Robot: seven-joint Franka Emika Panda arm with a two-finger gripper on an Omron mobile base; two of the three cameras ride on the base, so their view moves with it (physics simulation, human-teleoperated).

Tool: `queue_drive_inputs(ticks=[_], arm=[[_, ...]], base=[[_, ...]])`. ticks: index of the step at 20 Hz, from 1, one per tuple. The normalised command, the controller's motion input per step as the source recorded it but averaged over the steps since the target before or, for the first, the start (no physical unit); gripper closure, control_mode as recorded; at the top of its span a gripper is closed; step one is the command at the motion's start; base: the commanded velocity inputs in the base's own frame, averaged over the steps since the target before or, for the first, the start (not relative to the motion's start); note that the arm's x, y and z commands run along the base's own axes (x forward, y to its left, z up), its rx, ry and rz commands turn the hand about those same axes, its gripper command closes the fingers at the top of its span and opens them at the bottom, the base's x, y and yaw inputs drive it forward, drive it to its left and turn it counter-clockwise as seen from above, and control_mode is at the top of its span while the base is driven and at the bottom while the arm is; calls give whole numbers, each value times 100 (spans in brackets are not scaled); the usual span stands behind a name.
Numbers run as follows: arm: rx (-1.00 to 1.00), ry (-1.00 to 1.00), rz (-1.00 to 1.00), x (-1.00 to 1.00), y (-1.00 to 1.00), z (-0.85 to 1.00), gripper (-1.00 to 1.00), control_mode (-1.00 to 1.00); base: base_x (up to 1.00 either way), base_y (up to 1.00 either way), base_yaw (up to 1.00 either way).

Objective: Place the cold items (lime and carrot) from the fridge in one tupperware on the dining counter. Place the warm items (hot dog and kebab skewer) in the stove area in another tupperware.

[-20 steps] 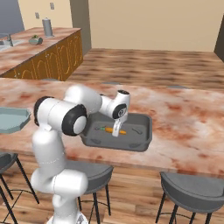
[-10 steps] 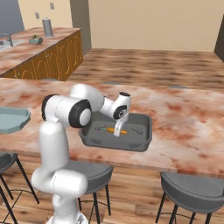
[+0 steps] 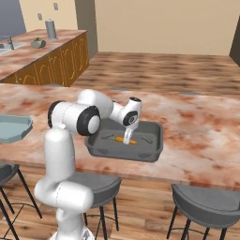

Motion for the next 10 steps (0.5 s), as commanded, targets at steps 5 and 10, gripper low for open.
queue_drive_inputs(ticks=[5,10], arm=[[0,-15,-2,-36,0,23,-100,-100],[0,-21,-10,-52,15,61,-100,-100]], base=[[0,0,0],[0,0,0]])
